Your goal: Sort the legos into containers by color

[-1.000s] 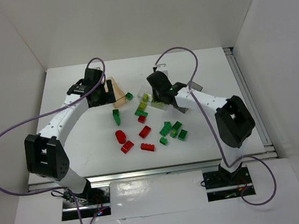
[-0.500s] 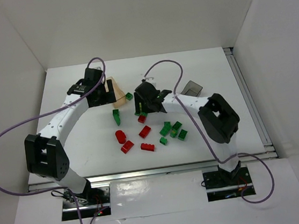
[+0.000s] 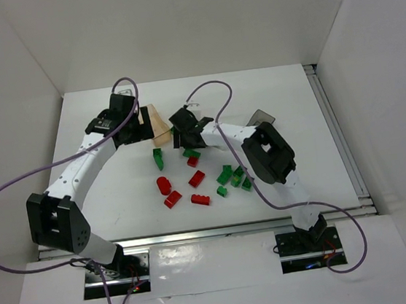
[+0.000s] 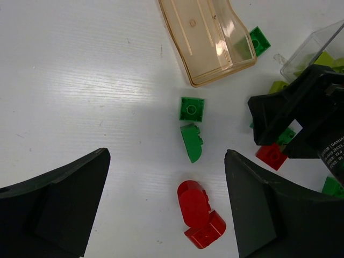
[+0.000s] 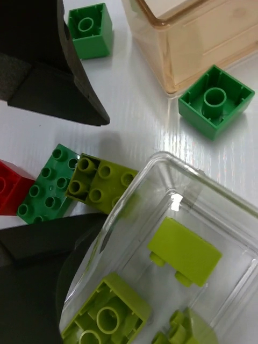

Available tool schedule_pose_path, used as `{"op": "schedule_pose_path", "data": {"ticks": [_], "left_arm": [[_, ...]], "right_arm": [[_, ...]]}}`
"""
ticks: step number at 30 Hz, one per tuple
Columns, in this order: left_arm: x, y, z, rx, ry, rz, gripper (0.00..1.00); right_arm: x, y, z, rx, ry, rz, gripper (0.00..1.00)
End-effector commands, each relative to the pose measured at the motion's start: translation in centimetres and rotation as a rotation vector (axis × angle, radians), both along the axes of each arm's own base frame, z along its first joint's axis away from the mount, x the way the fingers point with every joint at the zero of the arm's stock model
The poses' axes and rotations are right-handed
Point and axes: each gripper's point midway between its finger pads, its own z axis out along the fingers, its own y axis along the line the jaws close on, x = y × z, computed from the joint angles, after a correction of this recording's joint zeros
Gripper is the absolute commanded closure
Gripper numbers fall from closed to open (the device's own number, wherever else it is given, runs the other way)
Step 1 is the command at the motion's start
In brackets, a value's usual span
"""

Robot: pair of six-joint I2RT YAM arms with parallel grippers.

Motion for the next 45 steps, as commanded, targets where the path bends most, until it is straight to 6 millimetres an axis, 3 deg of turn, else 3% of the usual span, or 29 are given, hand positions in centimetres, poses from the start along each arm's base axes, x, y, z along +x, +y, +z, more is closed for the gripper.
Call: {"op": "schedule_pose_path", "data": {"ticks": [1,6,8,12,13,14,15,17,22,28,32,33,35,37,38,40,41,43,44,45], "left_arm": [[0.0,0.4,0.9,0.010,-0.038,0.010,0.03],[0.0,0.4,0.9,0.010,-0.038,0.010,0.03],[0.0,0.4,0.9,0.010,-0.038,0.010,0.03],[0.0,0.4,0.9,0.004,-0.038,0.017,0.03],[0.0,0.4,0.9,0.004,-0.038,0.017,0.02],[0.0,0.5,1.0,0.004,-0.040,0.030,0.02],[0.1,0.7,1.0,0.010,-0.042,0.037,0.02],[0.1,0.8,1.0,0.017,-0.044,0.043,0.02],[0.1,0.8,1.0,0.011,-0.045,0.049,0.02],[0.1,0.6,0.6,0.006,-0.034,0.042,0.02],[-0.1,0.7,0.9,0.006,-0.034,0.042,0.01],[-0.1,0.7,0.9,0.006,-0.034,0.042,0.01],[-0.3,0.5,0.5,0.001,-0.022,0.035,0.01],[-0.3,0.5,0.5,0.000,-0.022,0.035,0.01],[-0.4,0.3,0.5,-0.007,-0.020,0.028,0.01],[-0.4,0.3,0.5,-0.007,-0.020,0.028,0.01],[-0.4,0.3,0.5,-0.007,-0.020,0.028,0.01],[-0.4,0.3,0.5,-0.007,-0.020,0.028,0.01],[-0.4,0.3,0.5,-0.007,-0.020,0.028,0.01],[-0.3,0.5,0.5,-0.001,-0.022,0.034,0.01]], "right_arm": [[0.4,-1.0,-0.5,-0.048,0.004,-0.049,0.28],[0.7,-0.5,0.6,-0.050,-0.021,-0.053,0.64],[0.5,0.0,1.8,-0.040,-0.040,-0.036,0.73],[0.3,0.2,5.8,-0.008,-0.112,-0.011,0.75],[0.6,0.3,8.6,0.030,-0.169,0.000,0.75],[0.2,0.0,8.8,0.036,-0.175,-0.001,0.75],[0.3,-0.4,11.0,0.049,-0.218,-0.003,0.75],[0.4,-1.4,12.8,0.042,-0.262,-0.039,0.75],[1.1,-3.9,12.8,-0.026,-0.275,-0.090,0.75],[3.1,-6.3,10.3,-0.086,-0.240,-0.149,0.73],[3.7,-7.2,8.5,-0.098,-0.209,-0.169,0.61],[4.1,-7.6,8.9,-0.096,-0.212,-0.180,0.47],[4.1,-7.5,8.9,-0.089,-0.211,-0.188,0.30],[3.8,-7.6,9.1,-0.083,-0.207,-0.182,0.22],[3.7,-7.6,10.1,-0.066,-0.225,-0.184,0.21],[3.2,-8.7,10.3,-0.090,-0.234,-0.205,0.21],[2.7,-8.8,11.7,-0.081,-0.256,-0.206,0.27],[1.0,-10.2,11.0,-0.122,-0.248,-0.215,0.37],[0.2,-10.3,12.7,-0.101,-0.275,-0.204,0.49],[-0.5,-11.0,12.9,-0.108,-0.278,-0.210,0.55]]}}
